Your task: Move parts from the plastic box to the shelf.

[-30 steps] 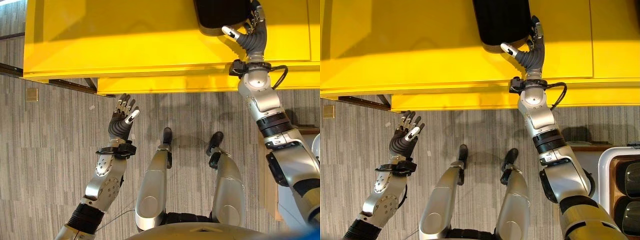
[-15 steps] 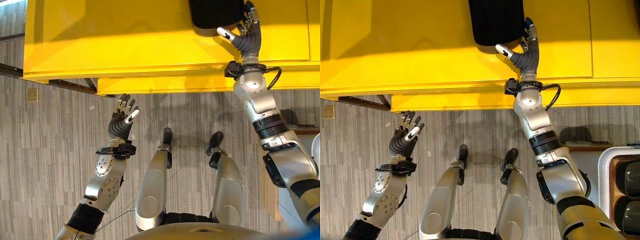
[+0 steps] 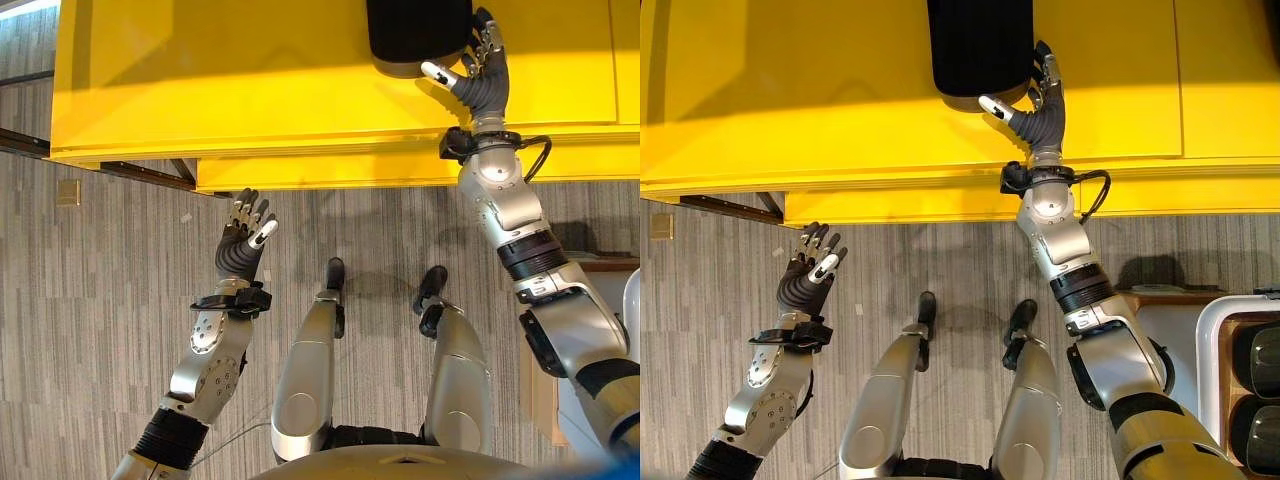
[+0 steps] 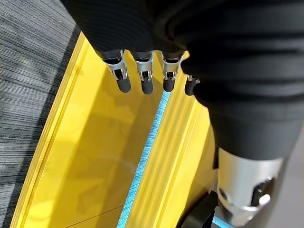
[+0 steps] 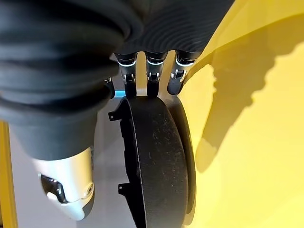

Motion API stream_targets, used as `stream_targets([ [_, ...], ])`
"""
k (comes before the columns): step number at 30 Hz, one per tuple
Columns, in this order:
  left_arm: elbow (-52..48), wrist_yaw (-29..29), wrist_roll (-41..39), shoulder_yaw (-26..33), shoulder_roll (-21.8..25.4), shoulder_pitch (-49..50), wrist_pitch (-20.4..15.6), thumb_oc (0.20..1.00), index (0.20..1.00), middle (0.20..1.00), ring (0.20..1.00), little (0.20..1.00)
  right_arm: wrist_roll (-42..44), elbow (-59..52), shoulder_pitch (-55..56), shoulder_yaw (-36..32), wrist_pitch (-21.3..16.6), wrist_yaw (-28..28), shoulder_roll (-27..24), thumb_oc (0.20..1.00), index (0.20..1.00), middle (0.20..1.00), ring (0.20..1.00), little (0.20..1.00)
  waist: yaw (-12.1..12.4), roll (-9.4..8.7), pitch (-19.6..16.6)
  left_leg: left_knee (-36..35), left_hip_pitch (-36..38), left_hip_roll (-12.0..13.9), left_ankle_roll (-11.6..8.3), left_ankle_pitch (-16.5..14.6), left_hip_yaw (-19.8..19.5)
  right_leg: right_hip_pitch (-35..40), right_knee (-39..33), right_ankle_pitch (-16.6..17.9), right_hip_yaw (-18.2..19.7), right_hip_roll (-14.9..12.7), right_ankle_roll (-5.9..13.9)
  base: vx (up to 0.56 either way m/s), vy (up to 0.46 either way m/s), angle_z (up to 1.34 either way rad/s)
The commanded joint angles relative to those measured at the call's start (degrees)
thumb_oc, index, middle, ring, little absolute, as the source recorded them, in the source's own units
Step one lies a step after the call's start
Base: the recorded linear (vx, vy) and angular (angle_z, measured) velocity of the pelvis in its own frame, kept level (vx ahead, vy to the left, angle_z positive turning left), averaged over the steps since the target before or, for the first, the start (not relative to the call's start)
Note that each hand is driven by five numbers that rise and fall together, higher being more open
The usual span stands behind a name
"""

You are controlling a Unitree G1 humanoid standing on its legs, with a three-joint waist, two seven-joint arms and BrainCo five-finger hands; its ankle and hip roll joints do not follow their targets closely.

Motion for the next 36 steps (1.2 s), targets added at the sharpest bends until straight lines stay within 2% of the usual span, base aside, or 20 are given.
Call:
stream_targets([
  [1, -5.25, 0.54, 1.7, 0.54, 1.21, 2.61, -2.2, 1.0, 1.0, 1.0, 1.0, 1.0, 2.34, 1.41, 1.81, 4.72, 0.77, 4.32, 4.58, 1.0, 1.0, 1.0, 1.0, 1.0, 3.27, -0.96, -0.36, -0.68, -0.17, 1.35, -0.34, -0.84, -0.45, 5.9, 3.06, -6.05, 2.85, -2.24, 6.49, 0.0, 0.0, 0.0],
  [2, -5.3, 0.65, 1.73, 0.64, 1.18, 2.31, -2.24, 1.0, 1.0, 1.0, 1.0, 1.0, 2.22, 1.3, 1.59, 4.72, 0.74, 4.28, 4.59, 1.0, 1.0, 1.0, 1.0, 1.0, 3.25, -0.84, -0.36, -0.88, -1.25, 1.35, -0.01, 0.59, -0.39, 4.97, 2.66, -4.77, 2.59, -2.21, 6.02, 0.0, 0.0, 0.0],
  [8, -5.16, 0.83, 1.75, 0.75, 1.13, 2.47, -2.28, 1.0, 1.0, 1.0, 1.0, 1.0, 1.92, 1.38, 1.73, 4.55, 0.8, 4.03, 4.83, 1.0, 1.0, 1.0, 1.0, 1.0, 3.2, -0.94, -0.36, -0.71, -1.42, 1.23, 0.06, 0.49, -0.5, 4.92, 2.77, -4.78, 2.61, -2.18, 6.01, 0.0, 0.001, 0.0],
  [9, -5.1, 0.84, 1.83, 0.69, 1.14, 2.71, -2.22, 1.0, 1.0, 1.0, 1.0, 1.0, 1.65, 1.53, 2.06, 4.55, 0.87, 3.83, 4.82, 1.0, 1.0, 1.0, 1.0, 1.0, 3.18, -1.04, -0.36, -0.46, -0.34, 1.22, -0.25, -0.97, -0.55, 5.81, 3.27, -6.18, 2.95, -2.2, 6.46, 0.0, 0.0, 0.0],
  [10, -5.11, 0.83, 1.82, 0.74, 1.15, 2.43, -2.23, 1.0, 1.0, 1.0, 1.0, 1.0, 1.67, 1.48, 1.89, 4.38, 0.81, 3.69, 4.73, 1.0, 1.0, 1.0, 1.0, 1.0, 3.16, -0.92, -0.36, -0.71, -1.37, 1.22, 0.07, 0.45, -0.51, 4.94, 2.81, -4.91, 2.67, -2.17, 6.0, 0.0, 0.0, 0.0],
  [11, -5.12, 0.8, 1.88, 0.78, 1.16, 2.47, -2.28, 1.0, 1.0, 1.0, 1.0, 1.0, 1.72, 1.31, 2.03, 4.11, 0.79, 3.58, 4.64, 1.0, 1.0, 1.0, 1.0, 1.0, 3.14, -0.94, -0.36, -0.71, -1.31, 1.2, 0.07, 0.4, -0.51, 4.97, 2.74, -4.86, 2.75, -2.18, 6.02, 0.0, 0.0, 0.0],
  [12, -5.04, 0.81, 1.87, 0.68, 1.15, 2.72, -2.26, 1.0, 1.0, 1.0, 1.0, 1.0, 1.74, 1.37, 2.29, 4.17, 0.82, 3.6, 4.71, 1.0, 1.0, 1.0, 1.0, 1.0, 3.14, -1.06, -0.36, -0.43, -0.28, 1.2, -0.25, -1.04, -0.55, 5.86, 3.14, -6.14, 3.07, -2.21, 6.48, 0.08, -0.016, 0.01],
  [14, -5.02, 1.04, 2.08, 0.68, 0.97, 2.79, -2.21, 1.0, 1.0, 1.0, 1.0, 1.0, 2.96, 0.58, 3.35, 2.7, 0.1, 2.71, 4.68, 1.0, 1.0, 1.0, 1.0, 1.0, 2.92, -1.14, -0.36, -0.28, -0.34, 1.24, -0.22, -1.07, -0.5, 5.85, 3.32, -6.17, 3.08, -2.24, 6.47, 0.0, 0.013, 0.01],
  [15, -4.99, 1.34, 2.12, 0.64, 0.76, 2.48, -2.25, 1.0, 1.0, 1.0, 1.0, 1.0, 3.63, -0.04, 3.92, 1.19, -0.61, 1.51, 4.74, 1.0, 1.0, 1.0, 1.0, 1.0, 2.73, -1.18, -0.36, -0.64, -1.24, 1.28, 0.09, 0.37, -0.39, 5.04, 2.85, -4.89, 2.76, -2.2, 6.02, -0.07, 0.029, 0.01],
  [16, -4.86, 1.41, 2.04, 0.58, 0.64, 2.46, -2.21, 1.0, 1.0, 1.0, 1.0, 1.0, 3.64, -0.64, 4.55, 0.71, -0.77, 1.25, 4.76, 1.0, 1.0, 1.0, 1.0, 1.0, 2.63, -1.31, -0.36, -0.65, -1.19, 1.3, 0.08, 0.35, -0.4, 5.15, 2.73, -4.87, 2.72, -2.19, 6.03, -0.08, 0.021, 0.01],
  [28, -5.01, 1.85, 2.8, 0.86, -0.05, 2.39, -2.5, 1.0, 1.0, 1.0, 1.0, 1.0, -3.21, -13.4, 12.8, -6.55, -2.92, -3.73, 0.58, 1.0, 1.0, 1.0, 1.0, 1.0, 1.04, -2.43, -0.36, -0.78, 0.52, 1.75, 0.04, -0.06, -0.35, 6.55, 2.25, -4.96, 3.08, -1.72, 6.08, 0.0, 0.0, 0.0],
  [36, -4.52, 0.86, 2.73, 0.98, 0.0, 2.67, -2.26, 1.0, 1.0, 1.0, 1.0, 1.0, -5.73, -20.87, 16.96, -9.11, -4.31, -3.61, -0.82, 1.0, 1.0, 1.0, 1.0, 1.0, 0.26, -2.74, -0.36, -1.15, 3.88, 2.3, -0.23, -0.23, -0.24, 9.31, 1.93, -5.35, 3.36, -1.24, 6.0, -0.01, -0.004, -0.04],
])
